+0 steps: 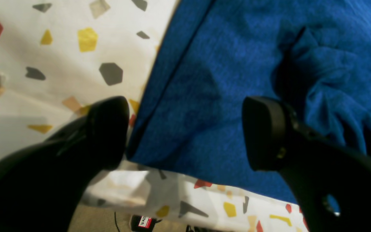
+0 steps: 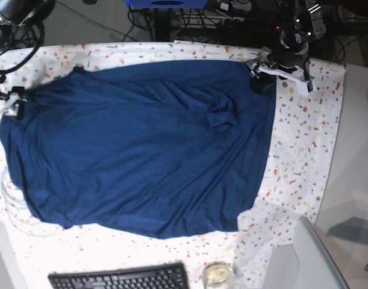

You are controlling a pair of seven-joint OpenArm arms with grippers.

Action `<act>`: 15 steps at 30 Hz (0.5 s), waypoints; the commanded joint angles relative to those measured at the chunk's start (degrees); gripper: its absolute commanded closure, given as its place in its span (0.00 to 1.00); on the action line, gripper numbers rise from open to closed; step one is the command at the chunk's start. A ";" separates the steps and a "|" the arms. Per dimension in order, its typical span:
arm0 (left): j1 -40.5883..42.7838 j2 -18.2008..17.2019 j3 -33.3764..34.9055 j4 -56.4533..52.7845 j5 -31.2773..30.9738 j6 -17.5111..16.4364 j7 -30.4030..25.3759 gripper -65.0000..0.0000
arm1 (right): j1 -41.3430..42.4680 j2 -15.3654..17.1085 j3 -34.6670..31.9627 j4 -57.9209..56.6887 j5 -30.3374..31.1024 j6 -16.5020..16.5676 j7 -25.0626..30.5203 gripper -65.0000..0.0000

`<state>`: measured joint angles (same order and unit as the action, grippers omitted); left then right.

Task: Layout the t-shirt on the table in an organized manner, then fold the t-shirt properly
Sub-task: 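Grasp the shirt corners with both grippers and pull the edge taut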

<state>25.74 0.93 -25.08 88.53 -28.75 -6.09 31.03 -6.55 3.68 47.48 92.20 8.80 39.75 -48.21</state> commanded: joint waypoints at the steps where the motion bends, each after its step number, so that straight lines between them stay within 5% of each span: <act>1: 0.42 -0.18 0.16 0.48 -0.39 -0.20 0.58 0.20 | 0.79 0.67 1.18 1.03 0.74 0.25 0.95 0.33; 3: 0.42 -0.09 0.33 0.48 -0.57 -0.20 0.58 0.29 | 1.58 0.67 3.90 0.94 0.74 0.25 0.95 0.33; 12: 0.59 0.08 -0.02 1.09 -0.92 -0.20 0.75 0.96 | 2.72 3.75 7.24 -10.49 5.14 0.25 0.95 0.23; 15: 0.59 0.08 -0.11 1.18 -0.92 -0.20 0.84 1.00 | 2.72 4.27 7.59 -14.80 5.22 0.25 0.86 0.23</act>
<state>26.04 1.23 -25.06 88.55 -29.15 -6.04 32.56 -4.32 7.03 54.92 76.42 13.15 39.88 -48.05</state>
